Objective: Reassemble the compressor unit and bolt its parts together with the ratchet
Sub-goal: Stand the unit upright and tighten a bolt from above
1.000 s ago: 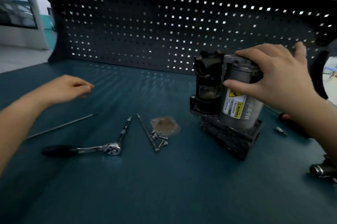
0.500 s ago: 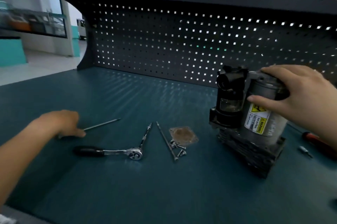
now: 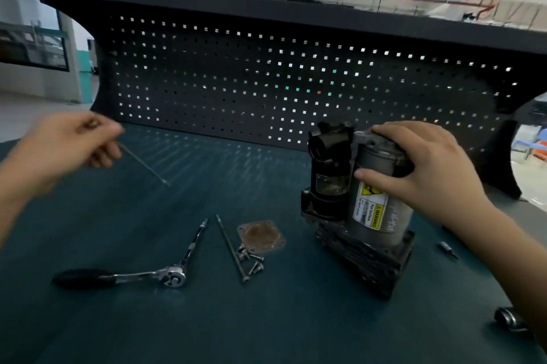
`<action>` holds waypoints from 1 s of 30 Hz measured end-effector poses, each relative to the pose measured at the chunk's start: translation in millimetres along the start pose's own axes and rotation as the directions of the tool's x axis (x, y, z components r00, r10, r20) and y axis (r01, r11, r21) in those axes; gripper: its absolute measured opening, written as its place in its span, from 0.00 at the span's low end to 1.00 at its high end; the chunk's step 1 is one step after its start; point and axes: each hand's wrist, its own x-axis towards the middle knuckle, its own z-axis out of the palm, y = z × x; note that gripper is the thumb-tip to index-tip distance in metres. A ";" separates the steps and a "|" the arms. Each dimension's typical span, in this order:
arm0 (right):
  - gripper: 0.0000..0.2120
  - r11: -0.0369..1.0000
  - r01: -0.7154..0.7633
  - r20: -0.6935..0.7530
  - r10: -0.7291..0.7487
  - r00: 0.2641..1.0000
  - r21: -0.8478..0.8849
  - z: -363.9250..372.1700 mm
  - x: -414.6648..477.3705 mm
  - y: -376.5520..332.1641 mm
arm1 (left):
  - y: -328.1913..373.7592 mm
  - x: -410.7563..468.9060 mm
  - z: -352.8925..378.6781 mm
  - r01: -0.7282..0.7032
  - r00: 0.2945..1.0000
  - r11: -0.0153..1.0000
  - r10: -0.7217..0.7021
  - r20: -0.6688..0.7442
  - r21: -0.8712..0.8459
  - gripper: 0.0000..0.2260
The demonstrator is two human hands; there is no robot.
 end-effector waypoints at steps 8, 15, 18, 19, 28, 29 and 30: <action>0.28 0.996 -0.027 0.013 0.026 1.000 0.082 -1.1 -2.1 1.7 | 135.7 1.9 33.4 -0.294 0.956 0.893 0.281 -0.089 -0.339 0.21; 0.28 0.994 -0.061 0.042 0.057 0.997 0.087 -2.8 -3.1 3.0 | 242.5 -24.3 88.5 -0.587 0.801 0.724 0.585 -0.128 -0.362 0.15; 0.28 0.996 -0.058 0.037 0.055 0.998 0.075 -3.4 -3.6 2.5 | 261.6 -31.4 107.9 -0.646 0.749 0.699 0.658 -0.079 -0.306 0.15; 0.28 0.996 -0.058 0.033 0.055 0.998 0.074 -3.1 -3.9 2.2 | 263.5 -31.2 112.2 -0.655 0.741 0.701 0.668 -0.060 -0.281 0.15; 0.28 0.995 -0.066 0.040 0.063 0.997 0.078 -1.5 -3.2 3.2 | 268.4 -14.9 116.6 -0.640 0.751 0.747 0.657 0.060 -0.178 0.16; 0.28 0.995 -0.068 0.044 0.065 0.997 0.077 -1.6 -3.1 3.2 | 272.5 -12.4 119.1 -0.635 0.752 0.754 0.653 0.090 -0.167 0.16; 0.28 0.995 -0.068 0.045 0.064 0.997 0.077 -2.0 -2.9 3.2 | 276.5 -10.1 122.1 -0.628 0.755 0.762 0.646 0.116 -0.159 0.16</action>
